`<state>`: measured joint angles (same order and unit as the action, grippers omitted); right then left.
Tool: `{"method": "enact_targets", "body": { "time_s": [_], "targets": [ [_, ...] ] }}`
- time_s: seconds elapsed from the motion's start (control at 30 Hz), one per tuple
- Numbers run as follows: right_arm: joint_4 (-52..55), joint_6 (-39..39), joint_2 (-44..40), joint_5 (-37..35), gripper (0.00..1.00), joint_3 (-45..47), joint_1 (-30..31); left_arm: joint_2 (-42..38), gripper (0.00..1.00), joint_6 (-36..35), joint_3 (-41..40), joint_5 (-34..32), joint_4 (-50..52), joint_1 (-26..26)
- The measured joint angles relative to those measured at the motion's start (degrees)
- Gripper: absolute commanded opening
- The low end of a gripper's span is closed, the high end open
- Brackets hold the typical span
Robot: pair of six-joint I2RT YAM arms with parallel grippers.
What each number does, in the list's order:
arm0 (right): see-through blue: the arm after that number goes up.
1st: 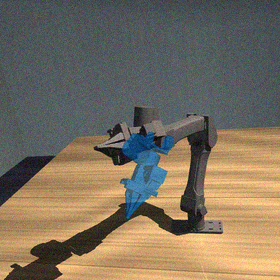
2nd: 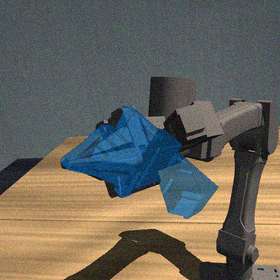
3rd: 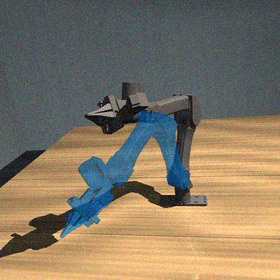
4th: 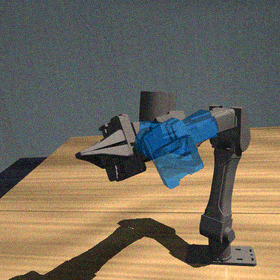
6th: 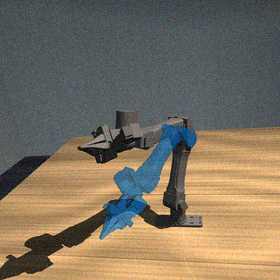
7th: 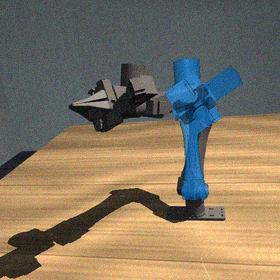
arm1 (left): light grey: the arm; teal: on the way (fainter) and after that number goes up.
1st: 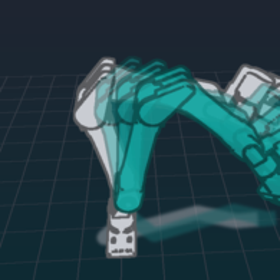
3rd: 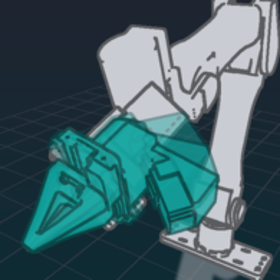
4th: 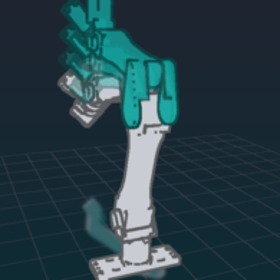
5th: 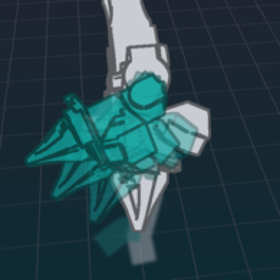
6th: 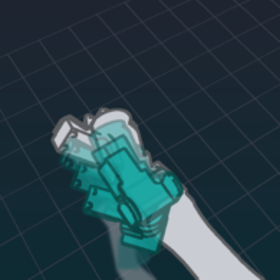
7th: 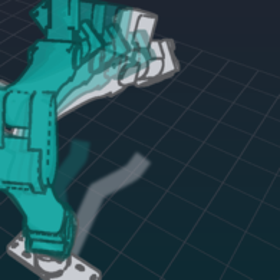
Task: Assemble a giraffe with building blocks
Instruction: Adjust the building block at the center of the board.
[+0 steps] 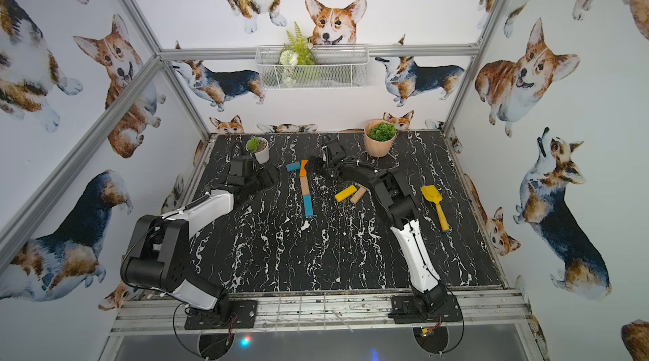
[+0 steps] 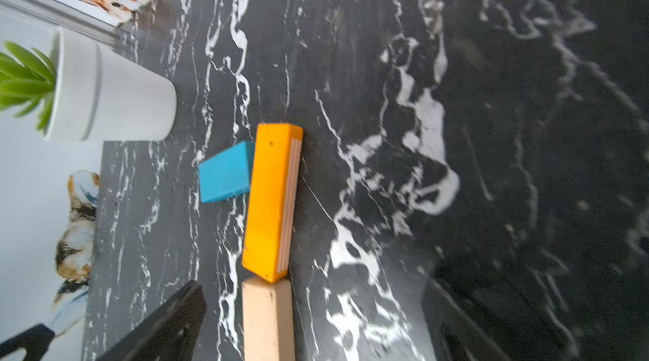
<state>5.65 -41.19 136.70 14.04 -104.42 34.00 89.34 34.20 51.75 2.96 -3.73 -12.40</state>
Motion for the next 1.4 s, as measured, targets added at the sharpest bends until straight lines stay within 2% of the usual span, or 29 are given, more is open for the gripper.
{"method": "enact_targets", "body": {
  "time_s": [0.3, 0.5, 1.17, 1.4],
  "targets": [
    [-7.39, -7.39, 11.28, 8.24, 1.0, -13.6, -0.61, -5.03, 1.0, 1.9, -6.58, 1.03, -2.27, -0.11],
    [-7.98, -10.58, 15.56, 11.47, 1.0, -19.89, -0.61, -5.9, 1.0, 2.19, -8.61, 1.27, -2.38, -0.37],
    [-5.27, -11.23, 17.64, 14.95, 1.0, -24.33, -1.07, -5.66, 1.0, 2.01, -8.55, 1.42, -2.75, -0.37],
    [6.78, -8.2, 12.41, 12.37, 1.0, -23.87, -3.04, -6.16, 1.0, 2.75, -10.12, -0.02, -4.98, -1.55]
  ]
}}
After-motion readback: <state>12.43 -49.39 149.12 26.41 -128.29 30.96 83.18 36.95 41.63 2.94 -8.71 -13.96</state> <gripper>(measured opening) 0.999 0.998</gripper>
